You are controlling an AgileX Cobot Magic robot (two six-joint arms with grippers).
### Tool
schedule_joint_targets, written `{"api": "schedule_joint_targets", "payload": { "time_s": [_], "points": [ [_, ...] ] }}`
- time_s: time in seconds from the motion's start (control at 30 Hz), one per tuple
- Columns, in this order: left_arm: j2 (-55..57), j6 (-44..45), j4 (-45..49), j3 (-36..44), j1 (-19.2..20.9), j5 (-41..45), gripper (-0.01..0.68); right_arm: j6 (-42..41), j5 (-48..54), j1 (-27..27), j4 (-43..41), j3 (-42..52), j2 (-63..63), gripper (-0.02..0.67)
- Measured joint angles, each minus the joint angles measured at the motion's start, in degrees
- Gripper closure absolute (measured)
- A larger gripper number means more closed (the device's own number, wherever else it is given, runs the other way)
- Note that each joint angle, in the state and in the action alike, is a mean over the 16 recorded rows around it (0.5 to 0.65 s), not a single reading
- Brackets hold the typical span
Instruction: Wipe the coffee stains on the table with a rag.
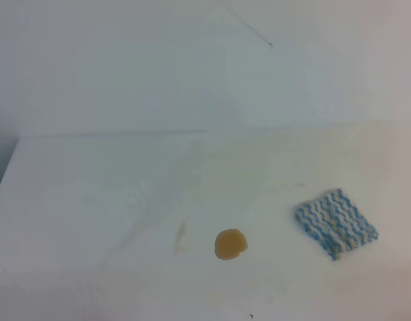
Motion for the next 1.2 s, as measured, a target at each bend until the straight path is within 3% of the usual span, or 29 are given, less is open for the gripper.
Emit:
{"api": "schedule_joint_targets", "payload": {
  "time_s": [0.3,0.83,1.2],
  "points": [
    [0.0,0.0,0.0,0.0,0.0,0.0,0.672,0.0,-4.1,0.0,2.6,0.0,0.0,0.652],
    [0.1,0.0,0.0,-0.2,0.0,0.0,0.672,4.2,-27.5,0.0,23.4,-0.1,0.0,0.652],
    [0.0,0.0,0.0,0.0,0.0,0.0,0.672,-0.4,-36.5,0.0,25.4,-2.3,0.0,0.652]
  ]
}}
